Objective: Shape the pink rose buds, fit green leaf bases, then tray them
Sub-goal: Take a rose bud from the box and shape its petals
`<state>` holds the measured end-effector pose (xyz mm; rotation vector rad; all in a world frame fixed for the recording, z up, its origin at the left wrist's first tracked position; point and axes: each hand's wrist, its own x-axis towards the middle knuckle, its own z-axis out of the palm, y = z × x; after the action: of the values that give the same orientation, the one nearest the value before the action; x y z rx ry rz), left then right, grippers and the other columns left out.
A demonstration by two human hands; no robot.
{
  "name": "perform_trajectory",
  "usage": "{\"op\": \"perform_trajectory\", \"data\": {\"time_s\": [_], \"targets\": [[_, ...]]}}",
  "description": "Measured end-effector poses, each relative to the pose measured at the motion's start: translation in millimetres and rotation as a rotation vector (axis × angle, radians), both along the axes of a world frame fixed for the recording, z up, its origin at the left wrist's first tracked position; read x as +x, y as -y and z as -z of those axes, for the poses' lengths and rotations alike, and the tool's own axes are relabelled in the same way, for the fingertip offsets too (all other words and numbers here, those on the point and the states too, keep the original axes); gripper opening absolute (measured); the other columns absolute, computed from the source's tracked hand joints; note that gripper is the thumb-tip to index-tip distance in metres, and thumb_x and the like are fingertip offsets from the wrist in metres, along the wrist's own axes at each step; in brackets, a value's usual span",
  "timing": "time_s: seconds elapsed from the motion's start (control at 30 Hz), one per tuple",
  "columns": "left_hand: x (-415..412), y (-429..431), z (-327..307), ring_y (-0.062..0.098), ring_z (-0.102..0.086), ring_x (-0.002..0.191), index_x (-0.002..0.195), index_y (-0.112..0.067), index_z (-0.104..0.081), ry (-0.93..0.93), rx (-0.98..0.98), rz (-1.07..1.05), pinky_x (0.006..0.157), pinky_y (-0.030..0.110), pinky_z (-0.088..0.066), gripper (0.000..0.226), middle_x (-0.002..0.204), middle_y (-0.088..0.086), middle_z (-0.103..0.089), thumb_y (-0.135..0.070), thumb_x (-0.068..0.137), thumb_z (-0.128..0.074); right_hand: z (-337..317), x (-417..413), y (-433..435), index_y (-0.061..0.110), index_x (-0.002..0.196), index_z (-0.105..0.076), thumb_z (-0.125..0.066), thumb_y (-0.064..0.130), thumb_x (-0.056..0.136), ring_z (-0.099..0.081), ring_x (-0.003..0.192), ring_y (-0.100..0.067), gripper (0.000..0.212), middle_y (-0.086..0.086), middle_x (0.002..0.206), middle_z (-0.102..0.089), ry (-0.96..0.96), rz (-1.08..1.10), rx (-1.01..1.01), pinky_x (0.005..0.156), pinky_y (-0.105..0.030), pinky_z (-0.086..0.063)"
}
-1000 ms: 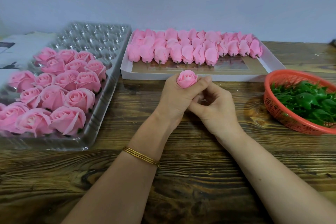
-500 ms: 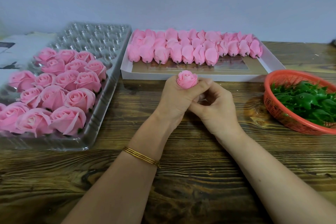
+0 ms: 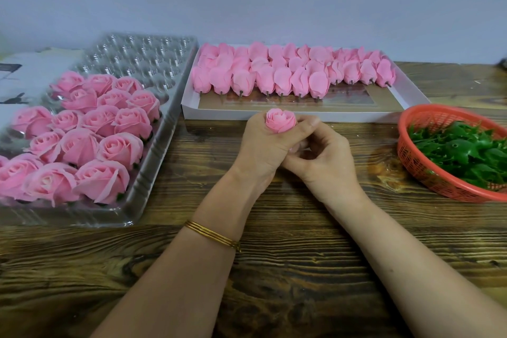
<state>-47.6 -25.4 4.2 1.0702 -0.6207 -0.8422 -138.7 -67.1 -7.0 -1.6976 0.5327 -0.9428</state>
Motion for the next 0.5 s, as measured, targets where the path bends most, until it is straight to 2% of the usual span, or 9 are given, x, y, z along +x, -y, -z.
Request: {"op": "perform_trajectory", "data": {"time_s": [0.1, 0.13, 0.2, 0.3, 0.4, 0.5], "targets": [[1.0, -0.2, 1.2, 0.014, -0.04, 0.05, 0.104, 0.024, -0.06, -0.019, 0.013, 0.0, 0.052, 0.023, -0.045, 0.029, 0.052, 0.004, -0.047, 0.006, 0.083, -0.07, -1.4, -1.2, 0.1, 0.035, 0.098, -0.067, -0.08, -0.001, 0.073, -0.054, 0.07, -0.007, 0.046, -0.009, 0.076, -0.065, -0.004, 0.004, -0.021, 0.066, -0.019, -0.049], [1.2, -0.3, 0.8, 0.013, -0.041, 0.05, 0.104, 0.022, -0.061, -0.033, 0.015, 0.007, 0.054, 0.023, -0.046, 0.028, 0.055, 0.006, -0.05, 0.006, 0.082, -0.07, -1.8, -1.6, -0.2, 0.035, 0.097, -0.067, -0.08, -0.002, 0.074, -0.052, 0.069, -0.007, 0.045, -0.007, 0.073, -0.063, -0.013, 0.0, -0.014, 0.065, -0.019, -0.048], [2.0, -1.1, -0.7, 0.011, -0.044, 0.049, 0.104, 0.02, -0.062, -0.051, 0.012, 0.022, 0.053, 0.022, -0.048, 0.028, 0.063, 0.012, -0.054, 0.005, 0.082, -0.07, -2.8, -2.2, -0.3, 0.03, 0.09, -0.068, -0.076, -0.004, 0.075, -0.047, 0.061, -0.004, 0.038, 0.006, 0.064, -0.056, -0.042, -0.011, 0.004, 0.059, -0.018, -0.043], [2.8, -2.2, -1.4, 0.007, -0.052, 0.05, 0.107, 0.02, -0.062, -0.052, 0.002, 0.025, 0.052, 0.02, -0.05, 0.032, 0.066, 0.008, -0.06, 0.001, 0.083, -0.071, -2.3, -2.9, 1.7, 0.01, 0.076, -0.064, -0.072, -0.006, 0.078, -0.042, 0.054, -0.008, 0.018, 0.01, 0.056, -0.048, -0.083, -0.038, 0.033, 0.053, -0.025, -0.037], [2.7, -2.4, -1.4, 0.009, -0.052, 0.051, 0.103, 0.019, -0.064, -0.059, 0.001, 0.012, 0.051, 0.02, -0.05, 0.031, 0.075, 0.013, -0.058, -0.003, 0.083, -0.072, -1.4, -2.4, 2.6, -0.001, 0.083, -0.063, -0.071, -0.007, 0.078, -0.042, 0.057, -0.007, 0.012, 0.008, 0.058, -0.047, -0.074, -0.042, 0.029, 0.056, -0.022, -0.038], [2.7, -1.3, 0.6, 0.013, -0.042, 0.05, 0.083, 0.005, -0.067, -0.04, 0.01, 0.028, 0.049, 0.021, -0.044, 0.01, 0.066, 0.01, -0.049, -0.003, 0.084, -0.072, 0.2, -0.8, 1.2, -0.004, 0.097, -0.064, -0.076, -0.007, 0.074, -0.045, 0.057, 0.0, 0.026, 0.013, 0.058, -0.051, -0.046, -0.008, 0.035, 0.058, -0.014, -0.042]]}}
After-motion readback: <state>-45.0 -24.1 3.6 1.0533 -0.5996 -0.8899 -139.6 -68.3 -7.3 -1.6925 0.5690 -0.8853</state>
